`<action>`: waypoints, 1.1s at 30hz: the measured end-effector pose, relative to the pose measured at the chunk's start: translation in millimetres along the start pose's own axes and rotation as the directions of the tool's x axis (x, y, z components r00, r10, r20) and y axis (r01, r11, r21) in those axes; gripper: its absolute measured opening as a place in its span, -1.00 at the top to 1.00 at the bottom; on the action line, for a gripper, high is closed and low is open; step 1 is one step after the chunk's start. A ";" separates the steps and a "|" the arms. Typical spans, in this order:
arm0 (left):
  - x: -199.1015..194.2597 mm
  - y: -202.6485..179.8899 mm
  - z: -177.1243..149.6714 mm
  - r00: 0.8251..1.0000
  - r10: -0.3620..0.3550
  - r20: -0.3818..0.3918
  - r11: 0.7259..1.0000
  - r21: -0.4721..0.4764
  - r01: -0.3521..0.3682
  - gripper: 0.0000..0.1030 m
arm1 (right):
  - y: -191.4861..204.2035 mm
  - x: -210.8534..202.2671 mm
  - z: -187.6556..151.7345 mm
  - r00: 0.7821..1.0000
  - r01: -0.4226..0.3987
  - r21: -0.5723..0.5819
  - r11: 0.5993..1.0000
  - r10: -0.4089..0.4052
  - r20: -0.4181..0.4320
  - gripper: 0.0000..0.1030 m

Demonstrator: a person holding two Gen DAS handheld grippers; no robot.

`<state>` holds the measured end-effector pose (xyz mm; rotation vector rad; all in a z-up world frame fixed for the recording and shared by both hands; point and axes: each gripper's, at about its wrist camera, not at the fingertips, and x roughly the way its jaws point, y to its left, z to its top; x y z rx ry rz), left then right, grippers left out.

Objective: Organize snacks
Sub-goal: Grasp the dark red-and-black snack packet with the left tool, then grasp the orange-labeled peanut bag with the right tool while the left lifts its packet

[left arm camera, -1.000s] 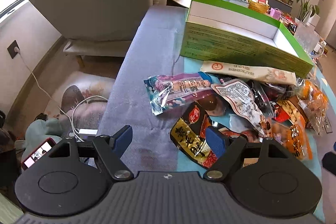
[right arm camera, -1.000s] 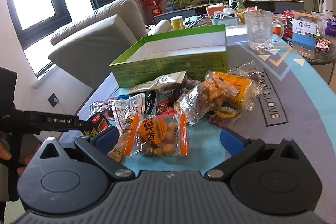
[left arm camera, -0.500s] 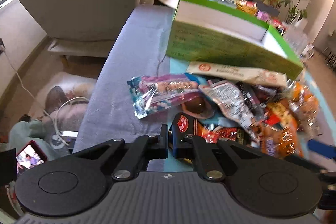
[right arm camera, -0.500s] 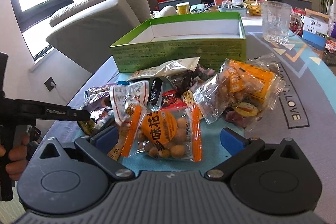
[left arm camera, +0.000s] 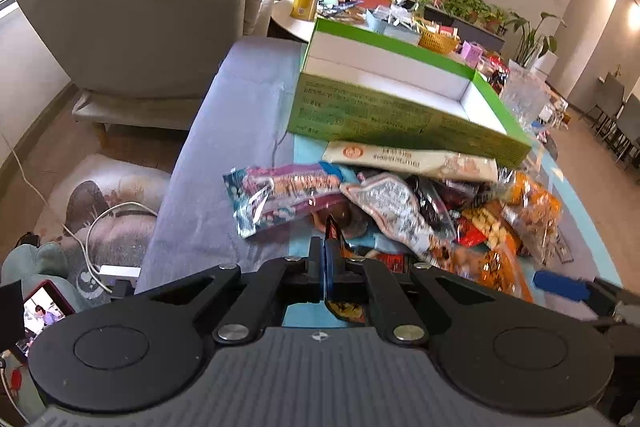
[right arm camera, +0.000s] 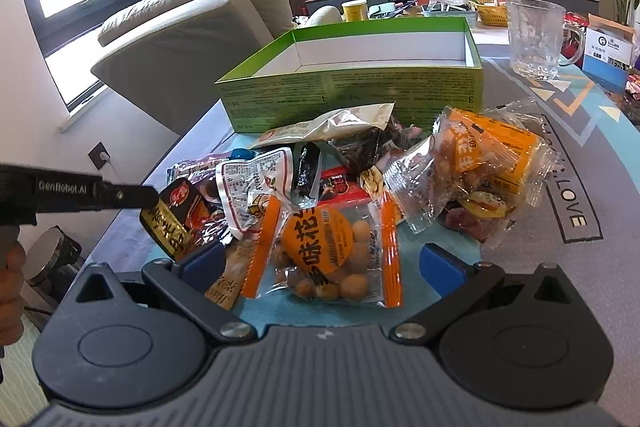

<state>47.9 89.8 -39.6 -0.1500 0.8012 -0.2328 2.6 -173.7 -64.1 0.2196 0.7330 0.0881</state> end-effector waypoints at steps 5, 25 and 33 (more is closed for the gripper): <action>2.3 1.9 -10.7 0.999 -0.004 -0.032 1.000 0.017 0.005 0.28 | 1.2 -0.3 0.1 1.000 0.001 -0.002 1.000 -0.001 0.000 0.02; -3.9 -12.5 -21.6 0.997 -0.071 0.010 0.996 0.052 0.071 0.99 | 8.3 24.1 -2.2 0.997 0.038 -0.026 0.999 -0.040 -0.059 0.02; -27.6 -13.6 -13.5 0.992 -0.083 0.090 0.996 0.039 0.079 0.99 | 4.6 7.1 5.0 0.999 0.010 -0.010 1.000 -0.010 -0.030 0.04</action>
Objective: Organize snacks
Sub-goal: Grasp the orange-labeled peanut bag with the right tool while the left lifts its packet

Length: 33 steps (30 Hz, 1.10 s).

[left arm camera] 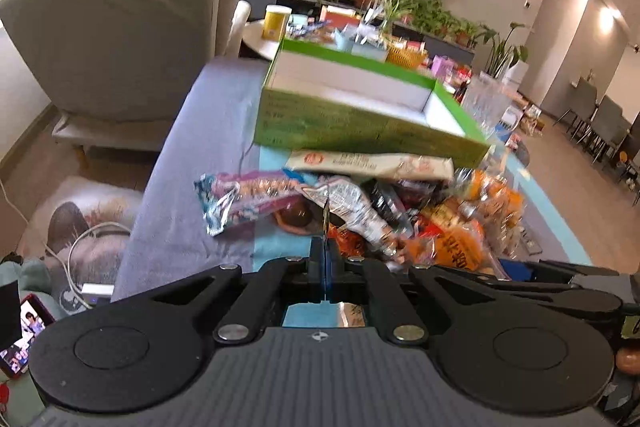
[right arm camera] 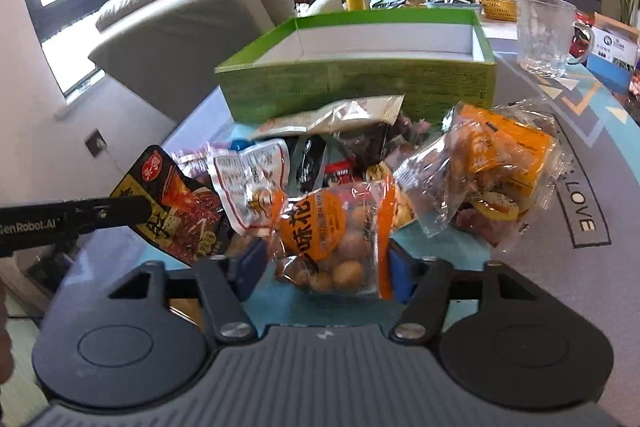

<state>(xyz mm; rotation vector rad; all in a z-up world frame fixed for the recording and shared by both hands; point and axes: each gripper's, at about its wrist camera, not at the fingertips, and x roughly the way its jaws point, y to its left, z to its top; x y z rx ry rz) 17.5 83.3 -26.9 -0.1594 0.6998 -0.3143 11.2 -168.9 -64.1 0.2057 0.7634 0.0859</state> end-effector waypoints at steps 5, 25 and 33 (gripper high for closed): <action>-13.9 -10.6 7.0 0.998 -0.016 0.053 1.000 0.017 0.015 0.99 | -3.0 -17.7 -0.8 1.000 -0.019 0.003 1.000 0.019 0.021 0.30; -26.7 -23.5 11.0 0.996 -0.015 0.085 1.000 0.029 0.013 0.99 | -0.8 -35.9 -20.2 0.998 0.013 -0.255 0.967 -0.030 -0.060 -0.51; -25.8 -21.4 13.5 0.996 0.003 0.085 1.000 0.006 -0.004 0.99 | 10.7 11.5 -3.4 0.994 -0.082 -0.468 0.880 0.039 -0.101 -0.51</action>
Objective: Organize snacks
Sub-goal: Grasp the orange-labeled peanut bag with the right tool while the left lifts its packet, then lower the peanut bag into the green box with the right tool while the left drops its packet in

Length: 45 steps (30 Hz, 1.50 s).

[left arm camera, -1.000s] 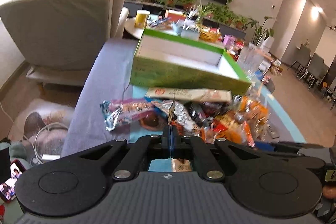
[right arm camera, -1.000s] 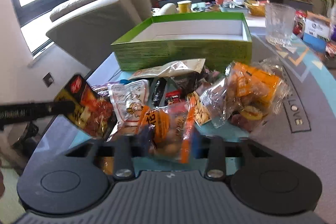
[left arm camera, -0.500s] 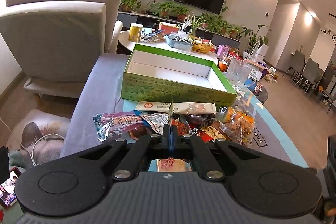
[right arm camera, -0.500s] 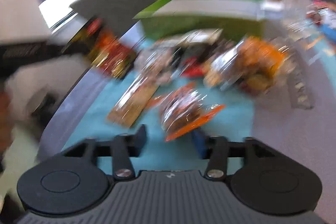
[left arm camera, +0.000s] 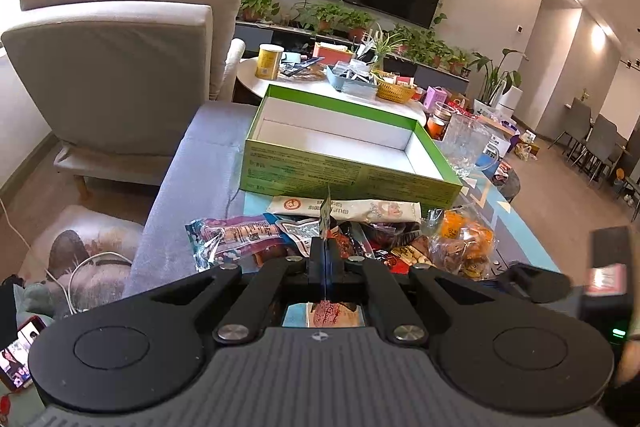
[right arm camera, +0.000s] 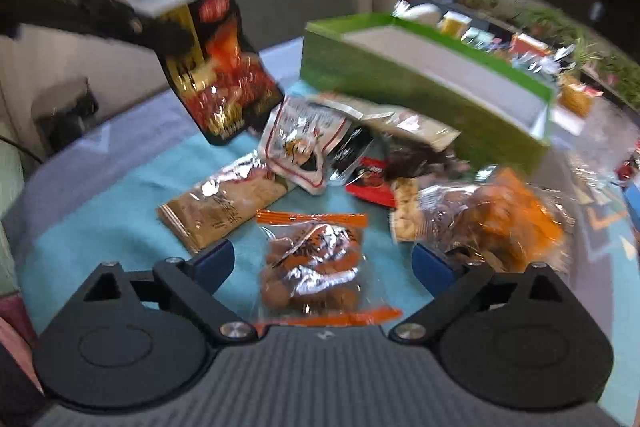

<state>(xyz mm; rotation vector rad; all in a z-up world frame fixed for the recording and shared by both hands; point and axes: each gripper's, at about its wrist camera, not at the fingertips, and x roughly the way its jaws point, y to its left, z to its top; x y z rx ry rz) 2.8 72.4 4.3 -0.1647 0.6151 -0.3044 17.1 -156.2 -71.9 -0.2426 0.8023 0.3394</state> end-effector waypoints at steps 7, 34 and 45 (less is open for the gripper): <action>0.9 -6.1 8.7 1.000 -0.021 0.016 1.000 0.012 0.020 0.99 | -15.0 -6.4 -0.8 1.000 0.014 0.193 0.981 -0.013 -0.006 -0.04; 67.4 -33.0 104.1 0.987 -0.027 0.159 0.995 -0.087 0.041 0.99 | -107.0 -52.3 69.0 0.952 0.033 0.443 0.896 -0.162 0.258 -0.04; 126.6 -18.5 122.0 0.994 -0.011 0.113 0.993 -0.113 0.024 0.99 | -128.1 -14.5 91.5 0.961 0.027 0.472 0.881 -0.153 0.231 -0.04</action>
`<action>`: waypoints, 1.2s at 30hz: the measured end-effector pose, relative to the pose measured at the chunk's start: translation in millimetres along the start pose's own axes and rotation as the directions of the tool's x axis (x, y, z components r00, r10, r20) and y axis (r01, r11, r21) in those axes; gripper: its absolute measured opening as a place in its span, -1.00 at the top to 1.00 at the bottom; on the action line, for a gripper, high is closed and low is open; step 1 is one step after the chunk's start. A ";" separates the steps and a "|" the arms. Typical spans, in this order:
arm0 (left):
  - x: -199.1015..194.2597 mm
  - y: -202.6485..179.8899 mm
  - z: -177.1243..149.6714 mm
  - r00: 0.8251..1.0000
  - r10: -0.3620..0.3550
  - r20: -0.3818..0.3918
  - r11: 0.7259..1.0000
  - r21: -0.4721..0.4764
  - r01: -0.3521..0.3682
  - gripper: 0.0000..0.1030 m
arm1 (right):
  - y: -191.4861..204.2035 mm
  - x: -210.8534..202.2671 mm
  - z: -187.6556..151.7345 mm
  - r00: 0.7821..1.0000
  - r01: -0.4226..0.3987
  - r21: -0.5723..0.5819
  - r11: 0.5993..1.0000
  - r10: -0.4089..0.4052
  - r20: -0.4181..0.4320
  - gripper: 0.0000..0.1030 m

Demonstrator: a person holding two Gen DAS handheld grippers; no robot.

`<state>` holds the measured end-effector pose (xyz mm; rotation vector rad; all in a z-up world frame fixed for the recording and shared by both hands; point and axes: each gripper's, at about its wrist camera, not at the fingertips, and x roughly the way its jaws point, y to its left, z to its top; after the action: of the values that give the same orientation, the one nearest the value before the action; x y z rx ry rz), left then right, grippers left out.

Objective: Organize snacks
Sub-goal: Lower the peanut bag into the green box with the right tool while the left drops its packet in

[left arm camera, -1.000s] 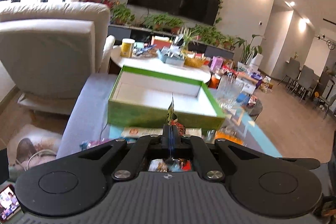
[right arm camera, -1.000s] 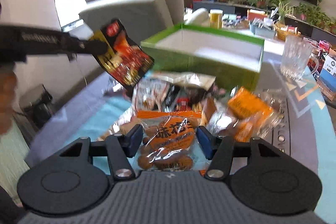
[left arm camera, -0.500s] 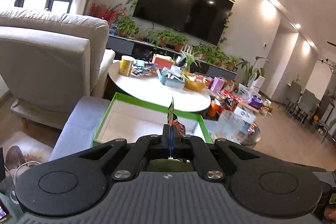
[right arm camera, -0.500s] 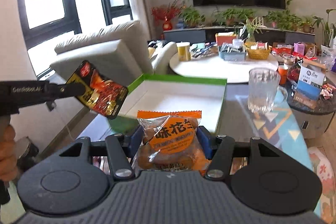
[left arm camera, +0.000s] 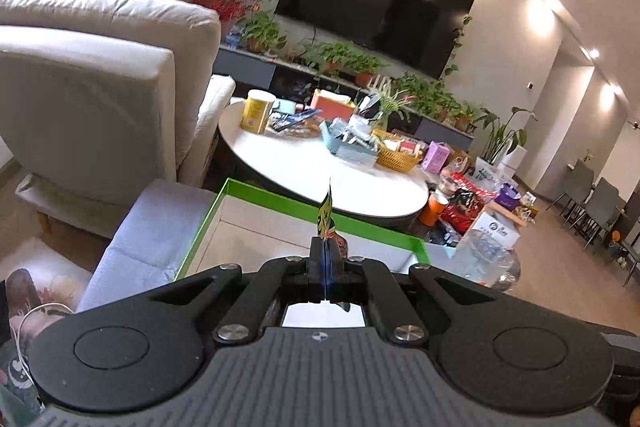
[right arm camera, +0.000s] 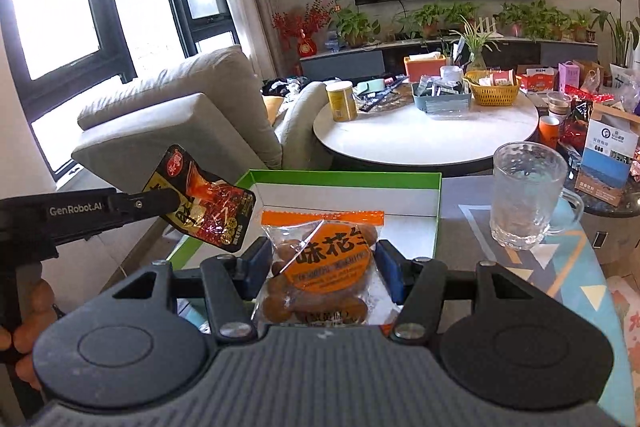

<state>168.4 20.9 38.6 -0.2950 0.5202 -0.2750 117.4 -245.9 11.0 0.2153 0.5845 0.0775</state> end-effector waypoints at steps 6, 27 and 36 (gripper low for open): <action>22.5 9.3 2.3 1.000 0.001 -0.027 1.000 -0.005 -0.001 0.99 | -2.9 19.1 1.0 0.999 0.007 0.017 1.000 -0.007 -0.032 -0.04; 59.8 32.7 -18.0 0.980 0.022 -0.197 0.998 -0.051 -0.033 0.44 | -3.8 64.7 -9.2 0.987 0.084 0.065 0.994 -0.074 -0.141 -0.05; 34.6 35.8 -10.3 0.987 0.039 -0.157 0.999 -0.027 -0.044 0.19 | 1.7 48.5 -7.0 0.991 0.066 0.049 0.997 -0.060 -0.121 -0.06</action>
<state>198.4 40.4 2.4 -0.2929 0.6849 -0.2515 153.9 -236.6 -20.5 0.2446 0.7127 0.0141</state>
